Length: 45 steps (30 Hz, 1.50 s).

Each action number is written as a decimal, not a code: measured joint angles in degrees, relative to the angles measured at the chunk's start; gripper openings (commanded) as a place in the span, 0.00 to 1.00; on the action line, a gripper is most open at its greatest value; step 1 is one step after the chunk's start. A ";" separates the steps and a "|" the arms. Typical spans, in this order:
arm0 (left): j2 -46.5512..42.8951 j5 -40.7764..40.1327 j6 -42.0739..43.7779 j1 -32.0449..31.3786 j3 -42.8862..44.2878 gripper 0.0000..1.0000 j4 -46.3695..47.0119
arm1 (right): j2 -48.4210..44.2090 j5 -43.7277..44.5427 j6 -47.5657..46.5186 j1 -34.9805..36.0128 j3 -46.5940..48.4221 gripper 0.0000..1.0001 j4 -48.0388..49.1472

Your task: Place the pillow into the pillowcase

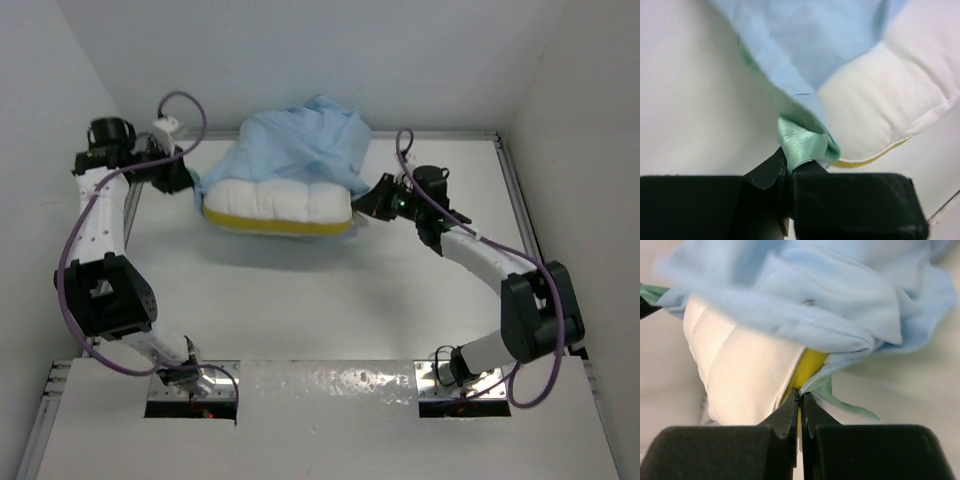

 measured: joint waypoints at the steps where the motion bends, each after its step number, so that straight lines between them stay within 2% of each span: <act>1: -0.70 3.08 0.15 0.00 5.51 0.00 -2.60 | -2.34 -0.55 0.57 -0.17 0.92 0.00 0.79; 3: -0.96 8.92 -0.70 0.00 15.76 0.00 -4.00 | -5.90 -1.05 1.46 -0.57 3.17 0.00 2.49; 5: -1.70 13.99 -2.82 -0.11 21.84 0.00 -3.04 | -8.50 -1.40 1.86 -1.09 4.72 0.00 3.91; 8: -2.36 19.06 -9.77 -0.13 26.97 0.00 -1.64 | -11.52 -1.44 2.01 -2.19 5.92 0.00 4.09; 11: -1.95 20.96 -21.79 -0.20 29.79 0.00 3.74 | -12.79 -1.09 0.50 -3.02 9.25 0.00 -0.79; 14: 0.66 21.11 -39.39 -0.17 35.41 0.00 15.52 | -12.33 0.09 -3.10 -3.08 18.84 0.00 -8.85; 15: 2.10 20.61 -46.29 -0.20 38.49 0.00 21.94 | -11.45 1.01 -5.01 -3.08 24.68 0.00 -11.85; 19: 5.09 15.19 -64.72 -0.63 48.26 0.00 41.27 | -8.07 3.85 -12.22 -3.13 45.81 0.00 -18.18; 20: 5.18 13.44 -68.24 -1.07 50.34 0.00 45.05 | -8.07 4.24 -13.46 -3.17 48.87 0.05 -18.69; 21: 5.18 11.91 -71.45 -1.90 52.41 0.00 48.63 | -8.22 4.42 -14.67 -3.19 51.82 0.22 -19.69; 22: 5.14 10.47 -73.64 -2.95 54.21 0.00 51.47 | -8.04 4.48 -15.34 -3.21 54.16 0.66 -20.85; 23: 5.05 9.11 -75.34 -3.91 55.56 0.00 53.92 | -7.56 4.48 -16.50 -3.23 56.76 0.80 -22.14; 24: 4.79 8.00 -76.81 -4.76 56.43 0.00 55.87 | -6.91 4.46 -18.08 -3.23 59.14 0.92 -23.21; 25: 4.46 6.75 -78.03 -5.64 56.89 0.00 57.20 | -5.53 4.35 -19.91 -3.23 62.73 0.99 -26.05; 28: 4.11 3.48 -79.30 -7.65 57.46 0.00 60.08 | -1.88 4.17 -24.63 -2.80 70.25 0.99 -30.21; 31: 4.17 1.31 -78.58 -9.22 57.51 0.00 59.49 | -0.57 3.41 -29.55 -0.57 72.89 0.99 -33.92; 33: 4.31 0.42 -78.05 -10.21 57.48 0.00 58.95 | -0.33 2.75 -32.81 2.64 73.16 0.99 -36.06; 39: 4.33 -0.96 -75.41 -12.61 57.40 0.00 58.60 | 3.02 2.62 -43.89 18.03 73.18 0.99 -41.31; 45: 4.28 -1.92 -72.13 -12.83 57.18 0.00 56.30 | 3.52 5.51 -47.80 21.51 69.79 0.99 -38.99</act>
